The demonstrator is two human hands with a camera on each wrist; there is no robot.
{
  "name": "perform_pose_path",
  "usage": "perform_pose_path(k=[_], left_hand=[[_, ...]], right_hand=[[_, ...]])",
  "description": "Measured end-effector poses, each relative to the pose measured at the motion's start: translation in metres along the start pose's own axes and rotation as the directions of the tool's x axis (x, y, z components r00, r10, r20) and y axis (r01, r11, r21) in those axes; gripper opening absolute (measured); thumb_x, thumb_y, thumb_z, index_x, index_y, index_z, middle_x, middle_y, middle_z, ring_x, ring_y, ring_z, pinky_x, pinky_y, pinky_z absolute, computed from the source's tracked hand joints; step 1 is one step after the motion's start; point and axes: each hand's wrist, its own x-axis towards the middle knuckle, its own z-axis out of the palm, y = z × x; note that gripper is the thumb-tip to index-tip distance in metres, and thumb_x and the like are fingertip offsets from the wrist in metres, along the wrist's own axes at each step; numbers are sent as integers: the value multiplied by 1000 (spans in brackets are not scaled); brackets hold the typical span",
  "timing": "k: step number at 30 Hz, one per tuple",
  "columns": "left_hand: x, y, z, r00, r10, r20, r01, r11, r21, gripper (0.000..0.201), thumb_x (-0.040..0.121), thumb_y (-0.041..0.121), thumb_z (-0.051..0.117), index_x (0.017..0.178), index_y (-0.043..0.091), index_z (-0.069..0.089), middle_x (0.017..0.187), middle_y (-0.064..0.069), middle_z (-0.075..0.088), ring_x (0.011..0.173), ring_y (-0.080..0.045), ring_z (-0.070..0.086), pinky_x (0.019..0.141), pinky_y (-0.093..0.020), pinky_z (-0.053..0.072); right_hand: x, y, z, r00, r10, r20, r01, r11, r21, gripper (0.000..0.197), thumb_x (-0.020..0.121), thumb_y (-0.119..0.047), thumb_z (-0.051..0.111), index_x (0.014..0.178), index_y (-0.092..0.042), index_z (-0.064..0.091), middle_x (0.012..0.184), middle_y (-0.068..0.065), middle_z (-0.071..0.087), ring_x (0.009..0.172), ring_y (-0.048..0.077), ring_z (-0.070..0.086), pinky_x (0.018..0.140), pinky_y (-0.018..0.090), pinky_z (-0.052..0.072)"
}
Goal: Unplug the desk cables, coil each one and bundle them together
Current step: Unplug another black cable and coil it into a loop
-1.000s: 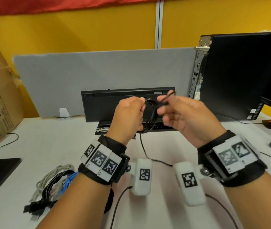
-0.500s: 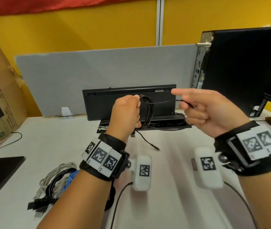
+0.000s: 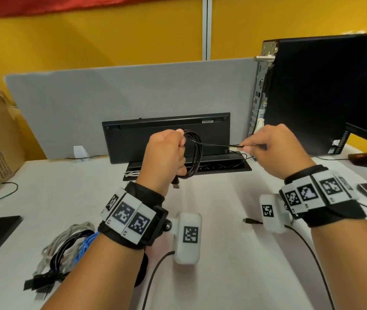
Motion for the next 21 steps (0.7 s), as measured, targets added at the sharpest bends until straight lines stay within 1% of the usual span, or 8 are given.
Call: perform_pose_path(k=[2, 5, 7, 10, 13, 15, 18, 21], left_hand=[[-1, 1, -1, 1000, -5, 11, 5, 999, -43, 35, 100, 14, 38, 66, 13, 45, 54, -2, 28, 46, -14, 21, 47, -26, 20], [-1, 0, -2, 999, -18, 29, 21, 994, -111, 37, 101, 15, 36, 66, 14, 45, 53, 0, 28, 45, -13, 21, 44, -25, 23], [0, 0, -2, 999, -17, 31, 21, 990, -140, 37, 102, 16, 36, 65, 14, 45, 52, 1, 27, 44, -12, 21, 43, -24, 23], [-1, -2, 0, 998, -15, 53, 23, 986, -167, 37, 102, 18, 36, 66, 15, 44, 51, 2, 26, 44, -12, 19, 42, -23, 23], [-3, -1, 3, 992, -24, 121, 57, 960, -275, 37, 102, 18, 35, 65, 16, 42, 50, 5, 22, 41, -10, 17, 39, -20, 23], [-5, 1, 4, 985, -30, 167, 91, 925, -369, 37, 102, 19, 34, 65, 16, 41, 50, 6, 20, 40, -8, 15, 38, -20, 22], [-5, 2, 5, 978, -42, 204, 134, 876, -464, 38, 102, 22, 33, 65, 18, 40, 48, 8, 19, 38, -7, 14, 38, -20, 18], [-4, 3, 3, 975, -51, 215, 163, 825, -542, 38, 102, 24, 32, 64, 18, 40, 47, 9, 20, 42, -8, 9, 37, -20, 18]], right_hand=[[0, -4, 2, 1000, 13, -17, -15, 997, -69, 16, 90, -31, 64, 100, -31, 76, 91, -5, 61, 101, 22, 50, 89, 39, 45], [-1, -12, 2, 999, -22, 29, 20, 998, 56, 18, 91, -24, 64, 105, -26, 75, 73, -19, 53, 75, 0, 55, 69, 7, 36], [-5, -23, 0, 998, -54, 44, 44, 976, 214, 18, 89, -21, 67, 104, -26, 76, 57, -21, 57, 61, -7, 57, 58, 0, 38], [-11, -43, 0, 995, -103, -1, 96, 916, 390, 12, 86, -21, 71, 94, -26, 77, 57, -25, 63, 49, -2, 60, 53, 11, 50], [-14, -55, 9, 989, -99, -108, 132, 924, 358, 9, 85, -20, 72, 90, -19, 79, 65, -15, 68, 64, 5, 67, 69, 29, 59], [-14, -57, 15, 991, -30, -127, 84, 893, 443, 8, 85, -17, 72, 89, -16, 79, 70, -4, 73, 67, 9, 71, 72, 33, 60], [-15, -61, 20, 993, 110, -32, -51, 671, 740, 8, 85, -7, 70, 87, -9, 78, 74, 5, 75, 70, 16, 74, 70, 31, 61], [-17, -69, 21, 990, 118, 79, -121, 411, 903, 13, 90, -1, 61, 91, 3, 74, 84, 19, 74, 80, 28, 73, 71, 28, 59]])
